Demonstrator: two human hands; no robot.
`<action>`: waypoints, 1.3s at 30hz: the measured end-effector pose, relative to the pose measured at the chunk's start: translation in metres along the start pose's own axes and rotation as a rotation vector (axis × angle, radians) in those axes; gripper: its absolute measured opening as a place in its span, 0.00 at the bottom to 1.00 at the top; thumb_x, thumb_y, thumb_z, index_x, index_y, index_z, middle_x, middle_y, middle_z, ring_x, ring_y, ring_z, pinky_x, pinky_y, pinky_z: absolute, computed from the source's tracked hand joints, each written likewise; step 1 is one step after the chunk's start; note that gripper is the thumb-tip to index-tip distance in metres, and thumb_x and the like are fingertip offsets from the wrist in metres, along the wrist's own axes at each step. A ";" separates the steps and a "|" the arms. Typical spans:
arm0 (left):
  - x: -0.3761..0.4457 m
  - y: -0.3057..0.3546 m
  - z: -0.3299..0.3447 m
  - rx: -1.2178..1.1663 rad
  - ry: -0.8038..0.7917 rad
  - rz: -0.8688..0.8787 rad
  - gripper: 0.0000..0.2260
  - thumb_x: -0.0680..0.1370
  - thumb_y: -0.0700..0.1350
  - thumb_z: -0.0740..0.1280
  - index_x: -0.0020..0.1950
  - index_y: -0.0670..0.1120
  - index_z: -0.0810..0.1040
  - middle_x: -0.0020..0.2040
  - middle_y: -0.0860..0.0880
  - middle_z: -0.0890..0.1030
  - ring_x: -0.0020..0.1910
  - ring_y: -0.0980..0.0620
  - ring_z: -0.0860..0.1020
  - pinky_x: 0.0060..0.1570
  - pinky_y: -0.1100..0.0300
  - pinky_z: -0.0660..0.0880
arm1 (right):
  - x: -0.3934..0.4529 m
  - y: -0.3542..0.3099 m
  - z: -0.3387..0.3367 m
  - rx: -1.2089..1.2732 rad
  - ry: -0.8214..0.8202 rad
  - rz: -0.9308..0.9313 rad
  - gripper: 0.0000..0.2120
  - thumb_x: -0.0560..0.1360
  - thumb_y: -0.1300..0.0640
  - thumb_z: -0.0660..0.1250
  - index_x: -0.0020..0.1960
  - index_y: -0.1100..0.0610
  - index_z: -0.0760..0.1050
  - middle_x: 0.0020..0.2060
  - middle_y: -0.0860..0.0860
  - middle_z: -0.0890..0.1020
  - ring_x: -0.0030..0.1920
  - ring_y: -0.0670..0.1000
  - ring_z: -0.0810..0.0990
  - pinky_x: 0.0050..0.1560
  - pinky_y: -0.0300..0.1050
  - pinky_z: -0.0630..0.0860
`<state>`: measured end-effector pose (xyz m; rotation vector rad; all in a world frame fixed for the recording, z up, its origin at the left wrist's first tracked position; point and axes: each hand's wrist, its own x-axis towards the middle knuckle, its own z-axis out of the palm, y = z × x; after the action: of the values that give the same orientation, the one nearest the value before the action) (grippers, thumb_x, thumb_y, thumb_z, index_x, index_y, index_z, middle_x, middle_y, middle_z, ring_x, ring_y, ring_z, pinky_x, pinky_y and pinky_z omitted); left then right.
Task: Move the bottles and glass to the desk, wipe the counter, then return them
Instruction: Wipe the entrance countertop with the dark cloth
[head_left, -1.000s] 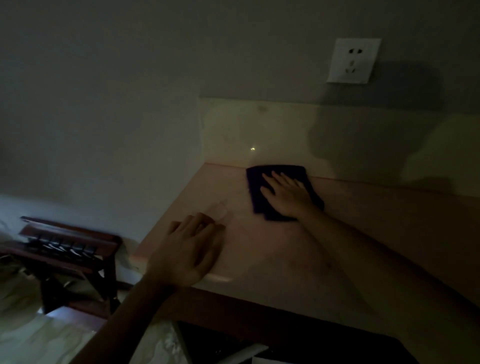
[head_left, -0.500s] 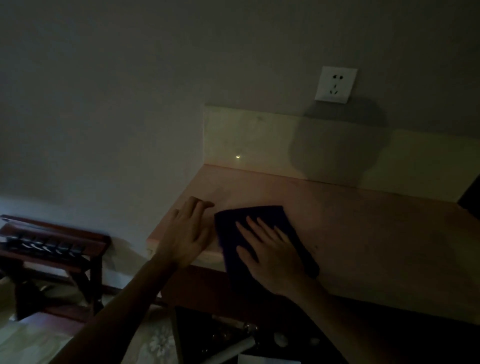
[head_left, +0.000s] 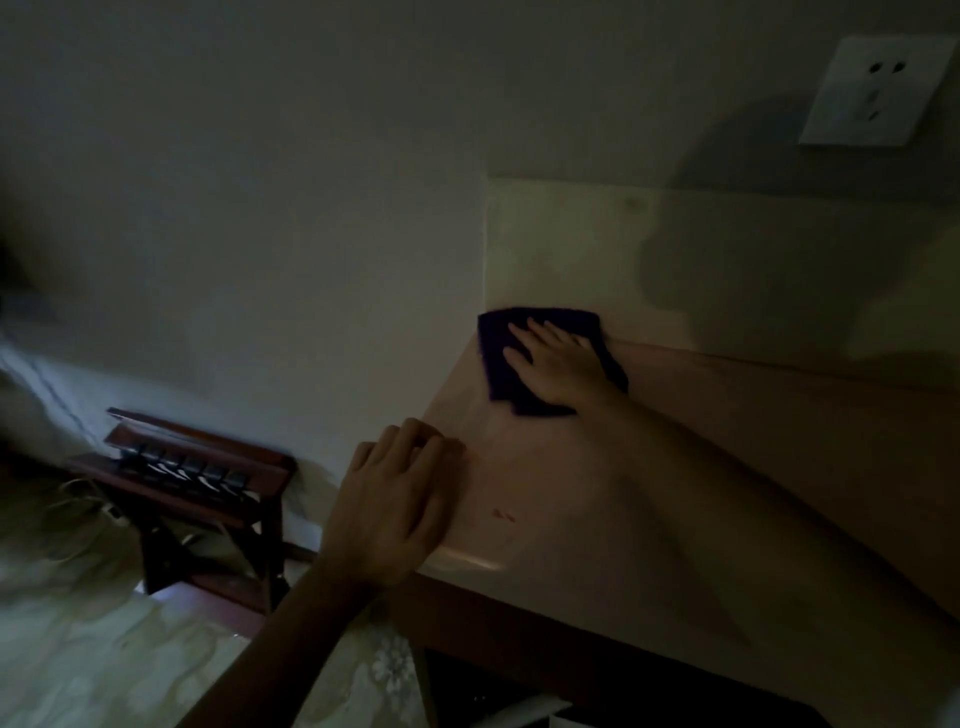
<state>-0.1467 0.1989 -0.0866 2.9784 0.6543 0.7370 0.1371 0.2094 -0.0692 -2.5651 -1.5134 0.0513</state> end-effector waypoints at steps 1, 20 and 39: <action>0.001 0.000 0.000 -0.007 0.008 0.001 0.19 0.79 0.54 0.51 0.62 0.50 0.74 0.56 0.51 0.73 0.49 0.50 0.71 0.48 0.53 0.68 | 0.008 -0.001 0.001 -0.005 0.004 -0.001 0.29 0.79 0.36 0.40 0.78 0.42 0.49 0.79 0.45 0.51 0.78 0.49 0.50 0.75 0.53 0.47; -0.028 -0.048 -0.014 -0.655 0.338 -0.283 0.07 0.80 0.52 0.56 0.48 0.49 0.66 0.47 0.51 0.68 0.45 0.54 0.72 0.46 0.49 0.75 | -0.210 -0.124 0.011 0.017 0.095 -0.204 0.32 0.76 0.32 0.39 0.78 0.41 0.47 0.79 0.44 0.51 0.78 0.47 0.49 0.76 0.51 0.46; 0.044 0.014 0.020 -0.262 0.096 -0.083 0.11 0.75 0.46 0.58 0.57 0.46 0.69 0.57 0.47 0.69 0.52 0.48 0.69 0.50 0.55 0.70 | 0.034 -0.024 0.005 -0.037 -0.001 -0.117 0.33 0.75 0.29 0.43 0.77 0.39 0.50 0.78 0.42 0.53 0.77 0.47 0.53 0.76 0.56 0.48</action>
<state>-0.0969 0.2059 -0.0830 2.6769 0.6257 0.8880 0.1320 0.2511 -0.0688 -2.4993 -1.6773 0.0107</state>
